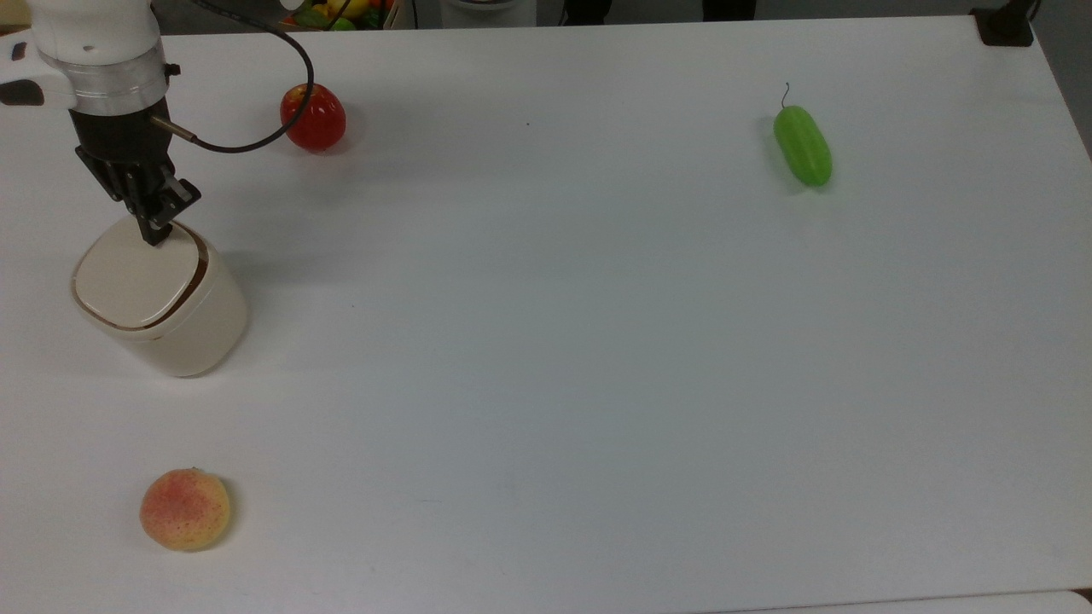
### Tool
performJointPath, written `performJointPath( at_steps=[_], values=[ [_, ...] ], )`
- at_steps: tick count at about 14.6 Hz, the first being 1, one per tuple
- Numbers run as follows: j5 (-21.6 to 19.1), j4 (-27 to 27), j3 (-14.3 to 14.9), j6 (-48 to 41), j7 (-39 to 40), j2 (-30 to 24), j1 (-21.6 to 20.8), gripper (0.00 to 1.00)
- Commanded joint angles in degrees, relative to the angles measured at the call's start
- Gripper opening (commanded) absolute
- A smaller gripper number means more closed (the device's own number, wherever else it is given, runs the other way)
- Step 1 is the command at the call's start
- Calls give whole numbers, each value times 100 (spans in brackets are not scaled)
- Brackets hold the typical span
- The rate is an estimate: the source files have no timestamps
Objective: Close garbage bin
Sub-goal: 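Push the open lid down onto the bin rim with the gripper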
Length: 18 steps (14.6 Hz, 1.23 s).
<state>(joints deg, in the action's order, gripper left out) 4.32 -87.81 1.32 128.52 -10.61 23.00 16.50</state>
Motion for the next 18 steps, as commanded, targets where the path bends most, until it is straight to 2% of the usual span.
performJointPath(
  at_steps=[1, 12, 18],
  values=[
    [-2, -87, 44, -126, -38, -24, -7, 0],
    [51, -131, 44, -126, -81, 222, 2, 0],
    [16, 80, 18, -933, -82, -392, -138, 0]
  ],
)
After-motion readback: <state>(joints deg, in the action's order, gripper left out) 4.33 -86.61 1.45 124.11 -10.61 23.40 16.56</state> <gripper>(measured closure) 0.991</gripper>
